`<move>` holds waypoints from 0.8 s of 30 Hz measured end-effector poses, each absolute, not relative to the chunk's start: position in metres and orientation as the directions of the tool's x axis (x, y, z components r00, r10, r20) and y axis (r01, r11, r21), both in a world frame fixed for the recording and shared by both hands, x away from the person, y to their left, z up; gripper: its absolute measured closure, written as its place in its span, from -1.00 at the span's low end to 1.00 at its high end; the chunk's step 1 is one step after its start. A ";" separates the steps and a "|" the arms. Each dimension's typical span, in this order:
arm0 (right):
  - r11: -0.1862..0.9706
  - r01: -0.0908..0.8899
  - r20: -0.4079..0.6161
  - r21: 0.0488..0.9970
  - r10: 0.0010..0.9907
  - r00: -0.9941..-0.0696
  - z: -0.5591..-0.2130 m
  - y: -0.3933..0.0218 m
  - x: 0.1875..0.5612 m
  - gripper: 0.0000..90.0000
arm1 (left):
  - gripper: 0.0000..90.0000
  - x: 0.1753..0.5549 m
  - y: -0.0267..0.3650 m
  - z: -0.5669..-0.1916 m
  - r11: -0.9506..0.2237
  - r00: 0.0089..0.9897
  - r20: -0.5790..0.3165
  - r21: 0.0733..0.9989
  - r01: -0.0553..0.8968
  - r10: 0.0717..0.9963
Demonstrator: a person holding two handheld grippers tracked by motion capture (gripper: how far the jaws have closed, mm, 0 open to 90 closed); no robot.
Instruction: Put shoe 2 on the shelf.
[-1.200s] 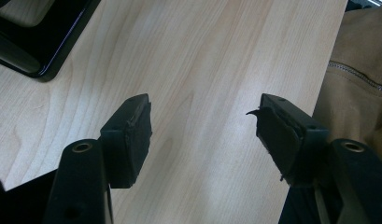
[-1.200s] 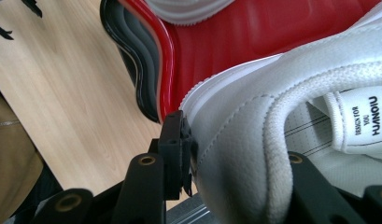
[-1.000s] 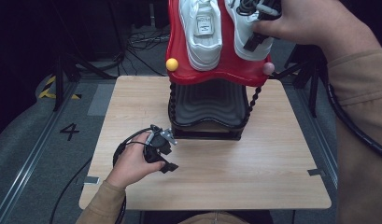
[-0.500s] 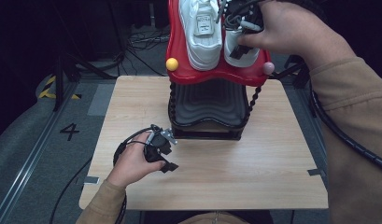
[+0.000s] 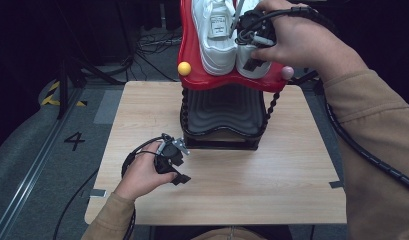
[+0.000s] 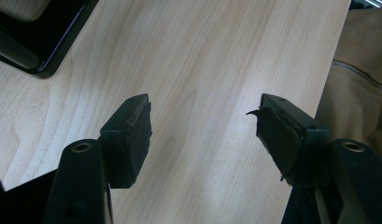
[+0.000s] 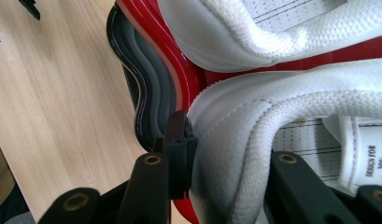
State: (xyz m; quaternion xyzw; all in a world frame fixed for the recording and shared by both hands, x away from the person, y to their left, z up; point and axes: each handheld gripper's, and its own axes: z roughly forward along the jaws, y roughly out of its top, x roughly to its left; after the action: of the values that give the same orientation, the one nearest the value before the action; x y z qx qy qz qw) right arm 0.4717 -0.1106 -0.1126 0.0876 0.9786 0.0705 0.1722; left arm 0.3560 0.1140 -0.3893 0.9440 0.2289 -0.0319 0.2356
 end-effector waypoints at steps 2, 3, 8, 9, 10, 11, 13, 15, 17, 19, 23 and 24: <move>0.975 0.146 -0.327 0.168 0.194 -0.925 -0.112 -0.111 0.472 0.55 | -0.20 0.356 0.114 -0.390 -0.786 0.894 -0.170 0.428 0.446 0.415; 0.976 0.144 -0.330 0.166 0.192 -0.924 -0.112 -0.110 0.472 0.55 | -0.20 0.356 0.113 -0.390 -0.787 0.894 -0.170 0.426 0.446 0.414; 0.978 0.142 -0.320 0.156 0.186 -0.929 -0.112 -0.107 0.476 0.55 | -0.20 0.357 0.113 -0.390 -0.787 0.893 -0.170 0.422 0.449 0.418; 0.977 0.141 -0.327 0.157 0.187 -0.926 -0.112 -0.107 0.476 0.54 | -0.20 0.357 0.113 -0.391 -0.786 0.893 -0.170 0.425 0.449 0.417; 0.977 0.139 -0.342 0.162 0.188 -0.921 -0.113 -0.107 0.477 0.54 | -0.20 0.357 0.113 -0.391 -0.786 0.893 -0.170 0.425 0.449 0.417; 0.978 0.135 -0.353 0.162 0.185 -0.917 -0.114 -0.106 0.478 0.54 | -0.20 0.357 0.114 -0.391 -0.786 0.892 -0.171 0.424 0.449 0.418; 0.977 0.139 -0.353 0.160 0.188 -0.917 -0.115 -0.107 0.479 0.54 | -0.20 0.357 0.114 -0.391 -0.786 0.893 -0.172 0.425 0.449 0.417; 0.976 0.139 -0.345 0.165 0.189 -0.919 -0.116 -0.107 0.480 0.54 | -0.20 0.357 0.114 -0.391 -0.787 0.893 -0.174 0.425 0.448 0.415; 0.977 0.134 -0.344 0.168 0.185 -0.920 -0.116 -0.107 0.479 0.54 | -0.20 0.357 0.114 -0.391 -0.785 0.892 -0.173 0.426 0.449 0.417; 0.975 0.143 -0.346 0.168 0.195 -0.918 -0.117 -0.108 0.478 0.52 | -0.20 0.357 0.114 -0.391 -0.786 0.893 -0.172 0.424 0.449 0.417; 0.961 0.166 -0.351 0.221 0.237 -0.906 -0.115 -0.115 0.477 0.31 | -0.20 0.357 0.113 -0.391 -0.787 0.893 -0.171 0.424 0.448 0.416; 0.958 0.168 -0.348 0.232 0.243 -0.905 -0.113 -0.116 0.476 0.30 | -0.20 0.357 0.113 -0.391 -0.787 0.892 -0.171 0.424 0.449 0.417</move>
State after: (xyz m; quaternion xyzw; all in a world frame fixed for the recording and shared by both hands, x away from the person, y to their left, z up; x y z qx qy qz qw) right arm 0.4759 -0.1162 -0.1133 0.1058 0.9711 0.0986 0.1901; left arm 0.3571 0.1132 -0.3909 0.9445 0.2294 -0.0343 0.2325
